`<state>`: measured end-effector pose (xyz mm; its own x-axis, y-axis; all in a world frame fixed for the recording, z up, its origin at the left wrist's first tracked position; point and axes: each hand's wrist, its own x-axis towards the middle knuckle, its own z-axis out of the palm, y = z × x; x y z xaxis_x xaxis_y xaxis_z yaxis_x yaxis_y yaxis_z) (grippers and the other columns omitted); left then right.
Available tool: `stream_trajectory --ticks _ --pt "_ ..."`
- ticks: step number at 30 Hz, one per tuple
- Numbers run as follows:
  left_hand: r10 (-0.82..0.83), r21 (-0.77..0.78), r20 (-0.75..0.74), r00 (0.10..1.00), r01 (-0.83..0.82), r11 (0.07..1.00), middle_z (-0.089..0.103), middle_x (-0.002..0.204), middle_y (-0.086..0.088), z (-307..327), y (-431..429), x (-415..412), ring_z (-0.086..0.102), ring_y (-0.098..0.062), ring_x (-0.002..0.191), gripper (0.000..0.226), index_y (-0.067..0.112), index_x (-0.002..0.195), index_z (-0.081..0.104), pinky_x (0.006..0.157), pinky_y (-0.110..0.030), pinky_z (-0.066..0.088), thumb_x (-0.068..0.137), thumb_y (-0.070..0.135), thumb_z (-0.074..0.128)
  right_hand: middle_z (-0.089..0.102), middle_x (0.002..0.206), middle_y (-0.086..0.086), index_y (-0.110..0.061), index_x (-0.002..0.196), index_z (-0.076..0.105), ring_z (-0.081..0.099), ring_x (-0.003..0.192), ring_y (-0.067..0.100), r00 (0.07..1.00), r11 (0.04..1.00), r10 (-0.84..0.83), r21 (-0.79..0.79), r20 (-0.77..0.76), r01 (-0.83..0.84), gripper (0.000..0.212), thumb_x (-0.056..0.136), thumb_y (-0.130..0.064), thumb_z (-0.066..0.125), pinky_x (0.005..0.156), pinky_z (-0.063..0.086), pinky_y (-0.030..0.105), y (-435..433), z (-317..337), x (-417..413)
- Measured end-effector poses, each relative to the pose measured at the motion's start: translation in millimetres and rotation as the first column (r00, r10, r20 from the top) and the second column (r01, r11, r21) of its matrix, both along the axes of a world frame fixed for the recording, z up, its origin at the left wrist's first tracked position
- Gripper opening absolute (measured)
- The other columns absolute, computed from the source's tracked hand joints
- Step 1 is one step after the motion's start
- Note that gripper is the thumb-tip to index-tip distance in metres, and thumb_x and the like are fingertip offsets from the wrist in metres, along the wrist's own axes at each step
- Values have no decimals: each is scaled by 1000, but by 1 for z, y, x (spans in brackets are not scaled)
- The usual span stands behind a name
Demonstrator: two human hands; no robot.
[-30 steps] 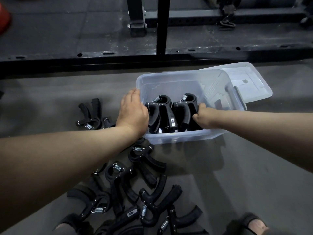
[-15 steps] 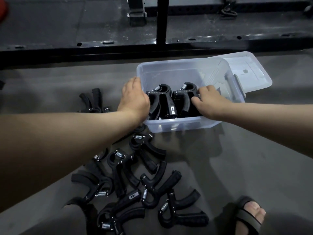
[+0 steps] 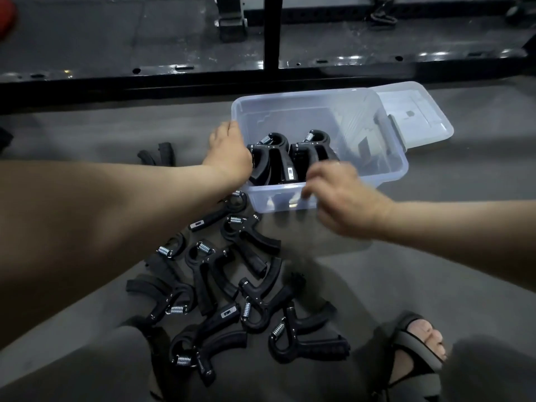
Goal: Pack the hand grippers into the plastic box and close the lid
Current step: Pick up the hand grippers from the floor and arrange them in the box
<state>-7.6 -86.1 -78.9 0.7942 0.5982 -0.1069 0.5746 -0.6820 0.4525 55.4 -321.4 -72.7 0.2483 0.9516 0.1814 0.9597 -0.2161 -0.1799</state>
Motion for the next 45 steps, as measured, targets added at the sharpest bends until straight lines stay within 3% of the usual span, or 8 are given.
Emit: stream_trajectory --ticks 8,13,18,25,29,34,38,45 --pt "26 1 16 1000 -26 1000 17 157 -9 -4 -4 2 17 -31 141 65 6 151 19 115 -40 20 88 6 35 54 112 14 -9 113 53 55 100 34 908 638 344 -651 -237 -412 43 80 -36 60 86 48 40 -36 -67 -85" --pt "37 5 33 999 -37 999 18 157 -9 -6 -4 3 17 -30 141 63 5 150 20 116 -39 21 89 7 36 46 128 18 -4 130 43 48 111 35 884 479 409 -771 -225 -419 71 77 -40 74 90 41 43 -49 -87 -114" --pt "32 4 30 999 -32 999 18 157 -9 -5 -3 2 17 -29 142 64 6 151 20 117 -38 18 89 7 37 45 130 20 -6 136 38 50 113 38 919 373 263 -848 -293 -377 64 86 -30 69 90 46 46 -37 -89 -109" --pt "12 -6 23 1000 -12 1000 19 156 -8 -5 -1 -1 17 -29 142 65 7 151 18 118 -37 17 90 9 37 51 120 13 -10 121 49 51 107 32 913 592 408 -761 -1 -265 29 95 -15 36 83 41 40 -40 -84 -57" --pt "12 7 30 999 -12 1000 19 156 -9 -5 -2 0 17 -29 142 64 6 151 18 118 -37 16 90 9 37 46 118 3 -19 120 43 52 108 25 980 664 192 -742 51 -91 42 81 -15 58 90 42 35 -50 -80 -21" --pt "27 11 31 999 -28 1000 16 157 -8 -5 -4 1 14 -28 143 65 7 152 17 117 -35 14 91 8 37 44 128 9 -13 127 44 46 116 31 916 510 381 -797 -129 -324 61 79 -48 57 98 38 39 -57 -73 -14" --pt "32 5 37 999 -33 999 15 158 -8 -6 -5 1 12 -28 144 65 7 152 17 118 -36 13 90 7 36 41 131 18 -10 128 36 43 114 35 842 469 538 -846 48 -252 68 77 -41 67 92 36 46 -63 -83 -19" --pt "23 7 43 999 -23 1000 16 158 -10 -6 -4 1 13 -28 144 66 6 152 17 118 -36 13 89 8 37 43 126 12 -10 135 27 48 113 31 949 468 235 -831 -211 -300 88 67 -37 75 85 50 41 -55 -68 -14"
